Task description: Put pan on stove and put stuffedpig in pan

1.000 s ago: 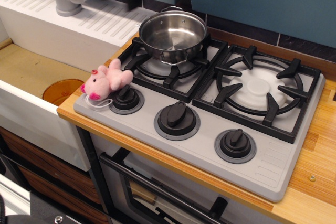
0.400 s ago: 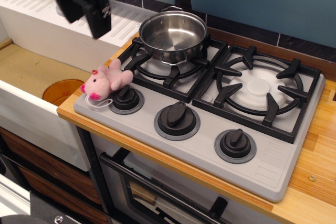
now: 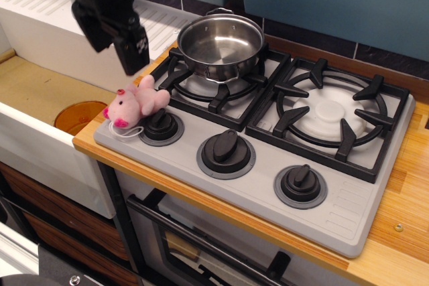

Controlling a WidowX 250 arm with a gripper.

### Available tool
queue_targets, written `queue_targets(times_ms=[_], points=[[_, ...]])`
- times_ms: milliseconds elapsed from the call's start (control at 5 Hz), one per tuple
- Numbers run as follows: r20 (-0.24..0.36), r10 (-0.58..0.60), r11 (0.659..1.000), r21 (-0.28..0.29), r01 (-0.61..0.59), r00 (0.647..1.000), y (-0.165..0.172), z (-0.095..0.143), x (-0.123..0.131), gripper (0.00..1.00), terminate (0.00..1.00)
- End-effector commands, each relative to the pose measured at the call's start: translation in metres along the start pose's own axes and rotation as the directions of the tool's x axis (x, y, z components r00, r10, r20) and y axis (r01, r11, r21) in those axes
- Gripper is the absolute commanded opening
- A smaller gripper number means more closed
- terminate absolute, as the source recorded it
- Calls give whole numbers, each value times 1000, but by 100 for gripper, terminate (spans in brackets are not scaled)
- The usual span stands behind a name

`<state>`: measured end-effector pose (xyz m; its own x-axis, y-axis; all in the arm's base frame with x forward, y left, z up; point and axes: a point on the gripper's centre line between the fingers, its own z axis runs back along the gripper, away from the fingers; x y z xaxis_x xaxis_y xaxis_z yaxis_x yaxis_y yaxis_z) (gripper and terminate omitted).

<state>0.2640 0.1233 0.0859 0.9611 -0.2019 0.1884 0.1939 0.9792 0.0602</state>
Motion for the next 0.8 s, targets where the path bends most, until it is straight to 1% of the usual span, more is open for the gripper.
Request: queue_targets(times_ms=[0,200,400,600], points=[[69,12,1000,7,-13,998,7,-6,-6,100,0],[86,8,1000,18,-9,996,7,-18,-13,100,0],[109,29,999,18,-31,994,7,-28,-20,100,0],[115,38,999,4,-39,993,7,-38,-27,100,0]])
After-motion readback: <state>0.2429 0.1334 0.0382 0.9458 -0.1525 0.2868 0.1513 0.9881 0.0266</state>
